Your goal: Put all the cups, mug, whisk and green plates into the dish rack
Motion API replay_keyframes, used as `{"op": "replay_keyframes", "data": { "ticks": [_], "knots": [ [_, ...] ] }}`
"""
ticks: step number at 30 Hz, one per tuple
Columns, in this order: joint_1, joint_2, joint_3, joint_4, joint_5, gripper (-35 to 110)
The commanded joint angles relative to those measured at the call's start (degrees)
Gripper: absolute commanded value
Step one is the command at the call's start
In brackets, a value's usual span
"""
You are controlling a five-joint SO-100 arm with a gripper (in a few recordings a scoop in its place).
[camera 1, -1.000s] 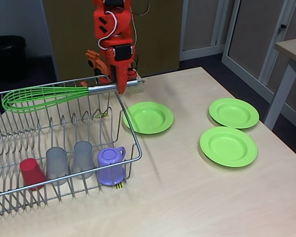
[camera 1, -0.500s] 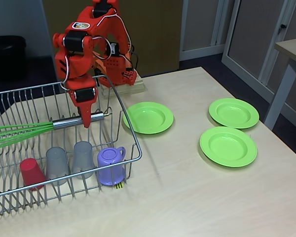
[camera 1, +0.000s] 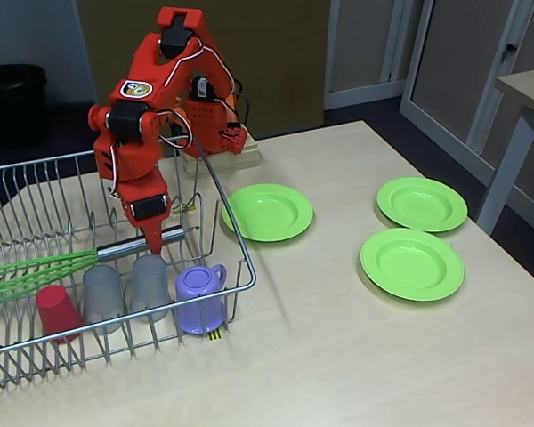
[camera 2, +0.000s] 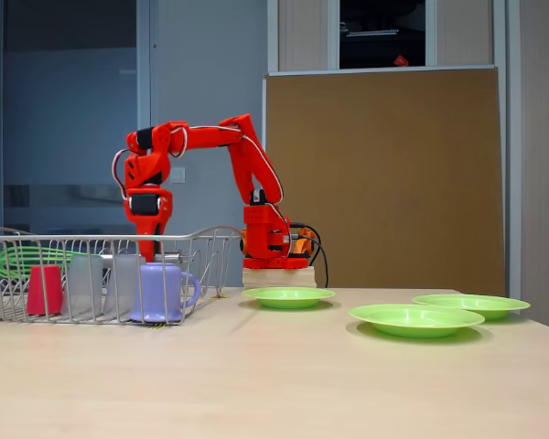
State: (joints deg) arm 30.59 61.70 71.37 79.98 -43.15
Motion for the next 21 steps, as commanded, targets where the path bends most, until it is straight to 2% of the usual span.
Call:
{"op": "replay_keyframes", "data": {
  "ticks": [1,4,13,21],
  "knots": [
    [1.05,0.09,-2.2,-0.62,-0.7,0],
    [0.79,-1.49,-2.2,-1.14,-0.88,2],
    [0.26,-3.96,-2.55,-2.11,-1.67,26],
    [-0.18,-2.46,-2.64,-0.7,-1.85,26]
  ]
}}
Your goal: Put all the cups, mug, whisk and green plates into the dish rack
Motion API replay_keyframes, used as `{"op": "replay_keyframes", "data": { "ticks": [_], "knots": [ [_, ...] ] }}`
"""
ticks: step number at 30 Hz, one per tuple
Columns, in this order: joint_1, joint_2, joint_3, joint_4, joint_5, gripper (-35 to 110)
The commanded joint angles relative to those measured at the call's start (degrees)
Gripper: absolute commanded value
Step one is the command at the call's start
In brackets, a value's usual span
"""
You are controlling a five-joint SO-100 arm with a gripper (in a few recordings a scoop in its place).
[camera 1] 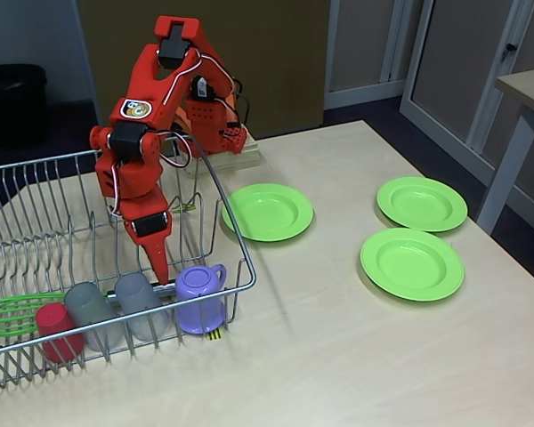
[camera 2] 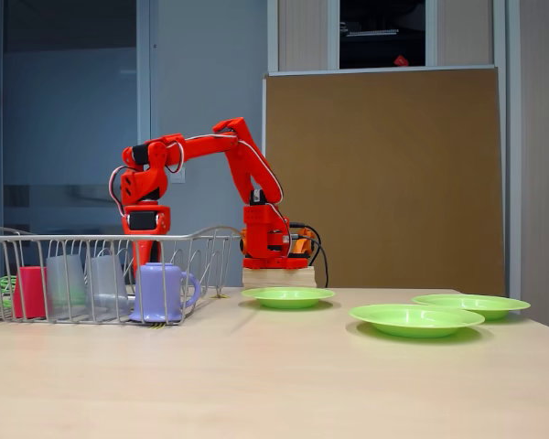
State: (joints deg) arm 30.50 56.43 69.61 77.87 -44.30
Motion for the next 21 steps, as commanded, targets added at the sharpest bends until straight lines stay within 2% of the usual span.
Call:
{"op": "replay_keyframes", "data": {
  "ticks": [1,13,21],
  "knots": [
    [-0.18,3.34,-0.7,1.58,-0.7,26],
    [-2.46,16.61,-3.34,11.51,-0.7,20],
    [-10.28,25.66,-6.94,18.19,1.49,19]
  ]
}}
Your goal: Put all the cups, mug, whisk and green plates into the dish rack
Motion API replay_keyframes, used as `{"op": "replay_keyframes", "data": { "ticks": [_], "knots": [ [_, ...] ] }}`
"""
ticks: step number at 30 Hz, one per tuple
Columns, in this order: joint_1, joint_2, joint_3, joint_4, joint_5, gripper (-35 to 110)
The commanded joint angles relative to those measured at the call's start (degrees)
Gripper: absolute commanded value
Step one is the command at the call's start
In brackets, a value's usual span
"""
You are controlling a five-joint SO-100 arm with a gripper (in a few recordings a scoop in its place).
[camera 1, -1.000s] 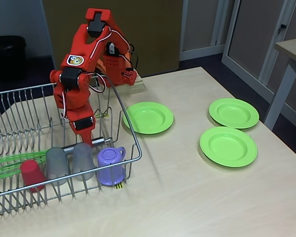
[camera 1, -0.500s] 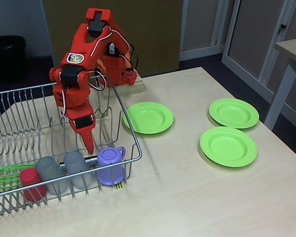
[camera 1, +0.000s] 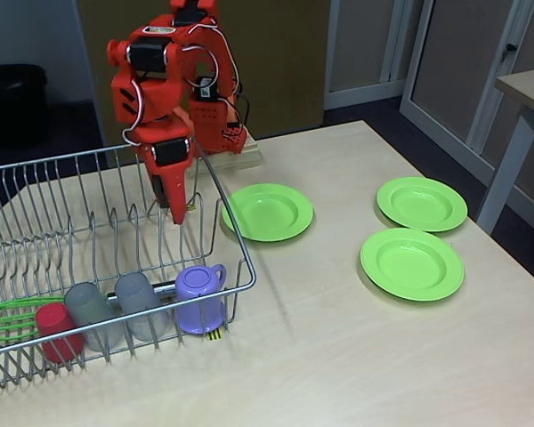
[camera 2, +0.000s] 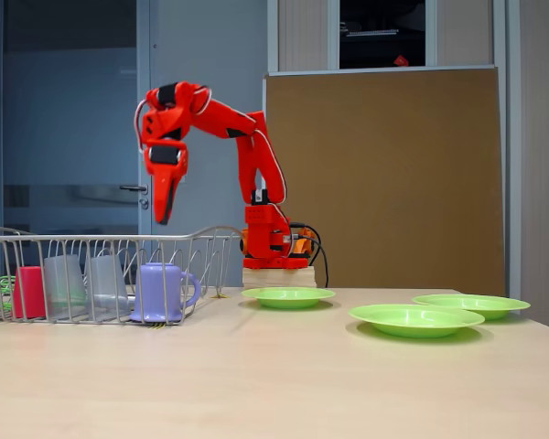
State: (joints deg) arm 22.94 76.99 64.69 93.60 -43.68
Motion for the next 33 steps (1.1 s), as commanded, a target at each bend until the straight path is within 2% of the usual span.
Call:
{"op": "replay_keyframes", "data": {
  "ticks": [1,6,14,20,23,33],
  "knots": [
    [-4.39,5.98,-2.02,2.99,1.76,19],
    [-14.5,10.72,4.31,3.6,11.6,21],
    [-27.95,18.37,30.41,-8.35,31.64,26],
    [-32.52,19.34,44.74,-20.65,36.56,27],
    [-33.57,18.9,50.54,-26.37,37.97,34],
    [-36.47,16.0,61.17,-38.06,44.12,41]
  ]
}}
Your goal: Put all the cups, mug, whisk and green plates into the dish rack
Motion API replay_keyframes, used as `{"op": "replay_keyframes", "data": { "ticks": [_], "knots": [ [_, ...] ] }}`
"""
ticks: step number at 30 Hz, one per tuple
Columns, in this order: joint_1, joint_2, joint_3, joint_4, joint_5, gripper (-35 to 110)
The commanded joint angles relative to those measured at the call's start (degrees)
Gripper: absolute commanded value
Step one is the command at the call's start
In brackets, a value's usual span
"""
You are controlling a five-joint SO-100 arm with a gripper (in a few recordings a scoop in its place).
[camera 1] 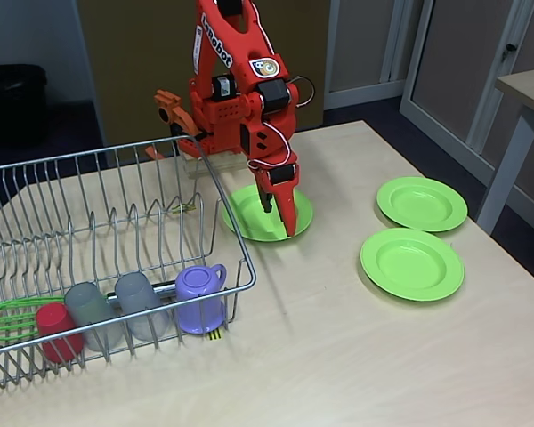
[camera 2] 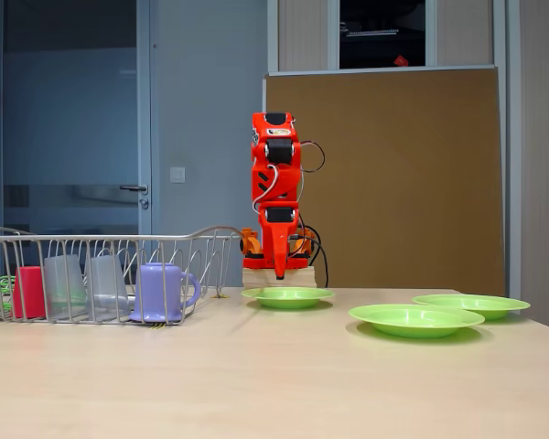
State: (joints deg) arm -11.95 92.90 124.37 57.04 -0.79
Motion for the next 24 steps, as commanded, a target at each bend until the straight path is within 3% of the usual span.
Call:
{"op": "replay_keyframes", "data": {
  "ticks": [1,14,20,24],
  "knots": [
    [-1.85,-0.53,2.02,-2.64,1.93,41],
    [-2.55,-11.16,-1.05,-8.53,8.79,35],
    [-1.49,-20.92,-6.24,-9.67,11.34,23],
    [-0.79,-28.13,-9.67,-12.04,14.33,8]
  ]
}}
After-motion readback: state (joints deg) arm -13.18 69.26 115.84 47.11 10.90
